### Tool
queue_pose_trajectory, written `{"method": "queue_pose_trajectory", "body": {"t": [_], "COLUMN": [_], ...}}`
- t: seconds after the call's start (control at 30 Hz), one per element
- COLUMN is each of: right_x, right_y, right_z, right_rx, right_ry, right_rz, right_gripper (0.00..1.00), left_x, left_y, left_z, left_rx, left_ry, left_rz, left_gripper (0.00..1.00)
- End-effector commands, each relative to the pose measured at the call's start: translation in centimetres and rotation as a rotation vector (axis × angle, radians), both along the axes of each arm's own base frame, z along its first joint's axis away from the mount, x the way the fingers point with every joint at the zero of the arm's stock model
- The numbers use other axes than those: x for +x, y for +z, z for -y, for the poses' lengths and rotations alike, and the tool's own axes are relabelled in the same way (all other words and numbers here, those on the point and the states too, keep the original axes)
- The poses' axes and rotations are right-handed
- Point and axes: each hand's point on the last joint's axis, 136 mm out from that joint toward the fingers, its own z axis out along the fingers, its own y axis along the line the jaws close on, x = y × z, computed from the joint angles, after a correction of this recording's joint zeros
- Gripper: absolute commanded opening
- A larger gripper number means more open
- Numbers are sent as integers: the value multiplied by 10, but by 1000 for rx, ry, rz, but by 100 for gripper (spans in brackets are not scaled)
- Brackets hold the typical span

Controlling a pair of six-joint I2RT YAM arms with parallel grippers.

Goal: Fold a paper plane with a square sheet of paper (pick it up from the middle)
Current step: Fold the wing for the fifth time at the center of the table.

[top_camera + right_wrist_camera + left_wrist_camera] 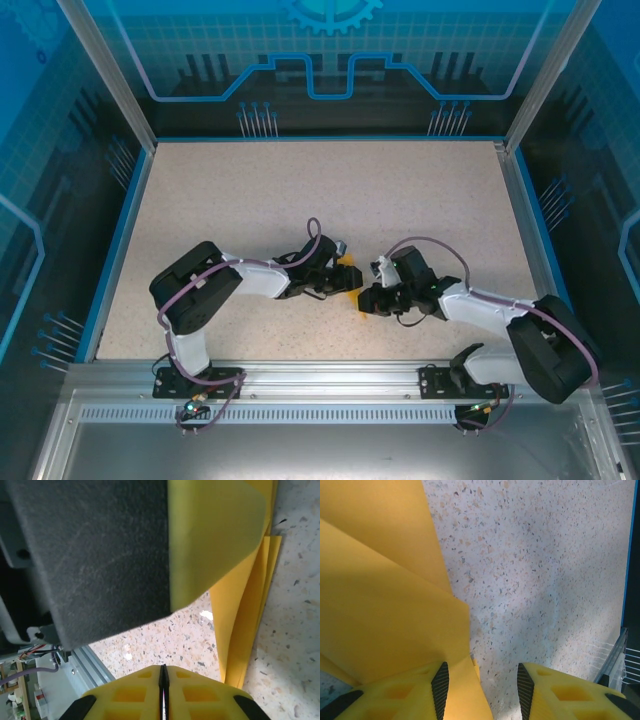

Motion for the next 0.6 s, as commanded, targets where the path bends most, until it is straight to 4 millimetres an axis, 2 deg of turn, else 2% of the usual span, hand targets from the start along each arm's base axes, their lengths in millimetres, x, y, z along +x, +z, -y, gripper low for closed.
{"method": "queue_pose_trajectory", "body": {"t": [0.0,0.2,0.33,0.57], "right_x": [2,0,-14,-36], "right_y": [-7,-32,-51,-63], "right_z": [-3,4,21,35], "right_rx": [-28,-96,-181,-217], "right_ry": [0,-16,-22,-8], "right_rz": [-20,-77,-122,-165], "right_gripper": [11,11,10,10], "left_x": [-2,-2,-2,-2], "left_y": [-18,-17,-18,-20], "left_z": [-6,-5,-6,-8], "left_rx": [50,49,53,56], "left_ry": [3,2,1,6], "left_rz": [-38,-38,-38,-42], "left_gripper": [45,45,45,45]}}
